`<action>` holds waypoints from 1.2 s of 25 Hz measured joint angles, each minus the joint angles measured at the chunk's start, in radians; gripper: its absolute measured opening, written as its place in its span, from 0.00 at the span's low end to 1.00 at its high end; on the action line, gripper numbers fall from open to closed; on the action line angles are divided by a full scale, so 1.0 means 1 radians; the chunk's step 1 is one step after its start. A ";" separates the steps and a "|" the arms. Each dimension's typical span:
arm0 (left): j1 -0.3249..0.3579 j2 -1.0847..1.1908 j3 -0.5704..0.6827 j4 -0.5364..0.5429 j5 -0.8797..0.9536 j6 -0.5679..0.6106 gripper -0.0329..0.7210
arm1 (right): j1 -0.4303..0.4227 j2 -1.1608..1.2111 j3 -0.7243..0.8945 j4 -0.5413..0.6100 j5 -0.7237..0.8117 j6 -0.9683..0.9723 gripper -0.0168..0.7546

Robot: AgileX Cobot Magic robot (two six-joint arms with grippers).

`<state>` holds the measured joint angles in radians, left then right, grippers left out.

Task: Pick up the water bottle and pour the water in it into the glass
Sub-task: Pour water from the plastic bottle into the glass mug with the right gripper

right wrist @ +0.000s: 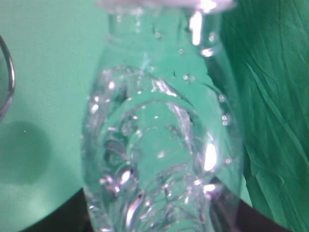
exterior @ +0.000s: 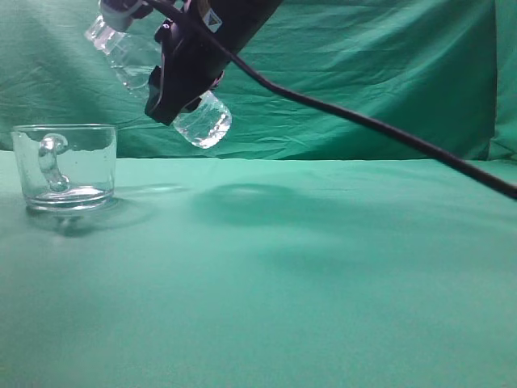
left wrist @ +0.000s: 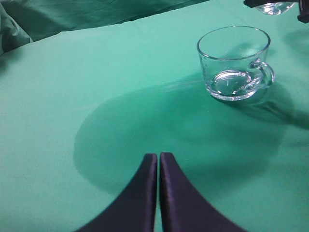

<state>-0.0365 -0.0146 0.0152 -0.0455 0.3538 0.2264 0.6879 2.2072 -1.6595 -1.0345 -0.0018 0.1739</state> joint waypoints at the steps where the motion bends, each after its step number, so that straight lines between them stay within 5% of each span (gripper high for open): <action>1: 0.000 0.000 0.000 0.000 0.000 0.000 0.04 | 0.002 0.005 -0.007 -0.016 -0.002 0.000 0.44; 13: 0.000 0.000 0.000 0.000 0.000 0.000 0.04 | 0.003 0.007 -0.014 -0.381 -0.039 -0.001 0.44; 30: 0.000 0.000 0.000 0.000 0.000 0.000 0.04 | 0.005 0.007 -0.014 -0.592 -0.025 -0.010 0.44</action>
<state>-0.0365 -0.0146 0.0152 -0.0455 0.3538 0.2264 0.6926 2.2141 -1.6734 -1.6268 -0.0267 0.1640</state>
